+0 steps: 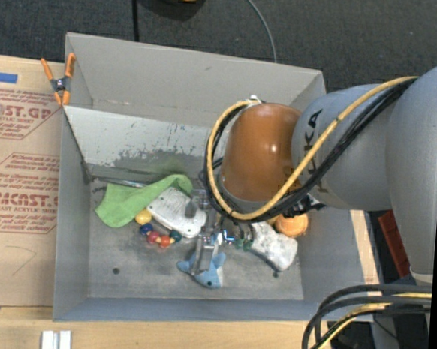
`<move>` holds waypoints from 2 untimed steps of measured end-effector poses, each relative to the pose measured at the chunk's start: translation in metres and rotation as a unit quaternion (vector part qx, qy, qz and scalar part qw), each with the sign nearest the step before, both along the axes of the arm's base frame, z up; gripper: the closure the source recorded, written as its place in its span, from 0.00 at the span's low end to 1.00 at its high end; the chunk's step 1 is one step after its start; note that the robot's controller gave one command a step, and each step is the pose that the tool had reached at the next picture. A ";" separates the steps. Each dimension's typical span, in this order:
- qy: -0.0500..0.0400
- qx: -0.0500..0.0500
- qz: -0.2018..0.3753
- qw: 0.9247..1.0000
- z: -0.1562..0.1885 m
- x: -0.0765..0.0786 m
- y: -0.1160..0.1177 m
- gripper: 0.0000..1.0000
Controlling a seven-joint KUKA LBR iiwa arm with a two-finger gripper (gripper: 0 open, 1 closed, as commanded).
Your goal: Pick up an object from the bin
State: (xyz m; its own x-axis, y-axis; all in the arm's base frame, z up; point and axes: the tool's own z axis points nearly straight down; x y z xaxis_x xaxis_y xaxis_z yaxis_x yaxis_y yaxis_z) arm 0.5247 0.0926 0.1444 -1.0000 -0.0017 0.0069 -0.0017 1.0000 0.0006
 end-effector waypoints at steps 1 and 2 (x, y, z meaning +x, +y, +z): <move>-0.004 0.000 -0.001 1.000 0.004 0.002 0.000 0.00; -0.005 0.001 0.140 0.990 -0.036 -0.006 -0.017 0.00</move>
Offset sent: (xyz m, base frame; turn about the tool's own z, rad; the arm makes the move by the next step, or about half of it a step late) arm -0.0155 -0.0351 -0.0744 -0.5175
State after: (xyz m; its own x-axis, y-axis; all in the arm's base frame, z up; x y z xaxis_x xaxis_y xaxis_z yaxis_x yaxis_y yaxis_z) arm 0.5187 0.0757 0.1086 -0.9602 -0.2792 -0.0031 -0.2792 0.9602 0.0017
